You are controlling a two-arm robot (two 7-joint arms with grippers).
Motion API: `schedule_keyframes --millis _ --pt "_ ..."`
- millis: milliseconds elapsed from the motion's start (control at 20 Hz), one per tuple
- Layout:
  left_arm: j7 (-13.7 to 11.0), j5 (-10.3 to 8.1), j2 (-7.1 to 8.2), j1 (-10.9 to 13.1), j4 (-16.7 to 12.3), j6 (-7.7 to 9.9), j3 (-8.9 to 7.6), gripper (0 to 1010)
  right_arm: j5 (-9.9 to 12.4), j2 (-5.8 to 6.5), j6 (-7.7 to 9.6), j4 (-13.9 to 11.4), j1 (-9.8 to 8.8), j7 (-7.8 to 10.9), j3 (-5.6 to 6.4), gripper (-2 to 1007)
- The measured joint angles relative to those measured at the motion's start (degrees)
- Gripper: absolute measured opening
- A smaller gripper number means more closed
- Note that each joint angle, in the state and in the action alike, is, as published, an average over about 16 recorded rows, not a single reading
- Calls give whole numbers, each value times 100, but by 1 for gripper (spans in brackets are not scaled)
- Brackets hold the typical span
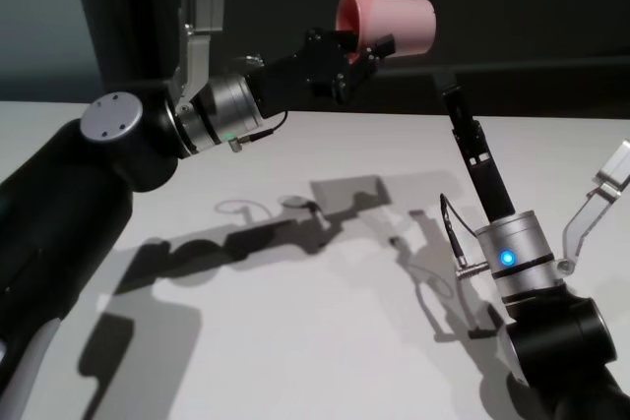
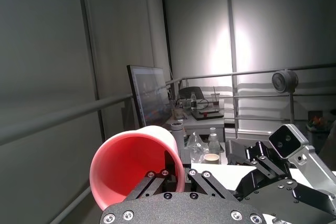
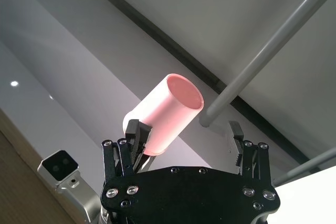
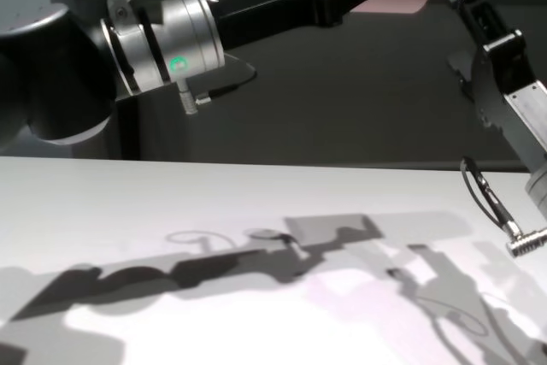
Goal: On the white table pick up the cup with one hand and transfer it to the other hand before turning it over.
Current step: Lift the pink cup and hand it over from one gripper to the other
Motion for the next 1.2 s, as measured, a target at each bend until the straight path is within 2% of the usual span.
schedule_keyframes --millis 600,1200 --pt "0 0 0 0 0 0 0 55 393 -25 145 935 648 555 -159 1002" --pt "0 0 0 0 0 0 0 55 657 -4 124 1609 1163 1108 -240 1002"
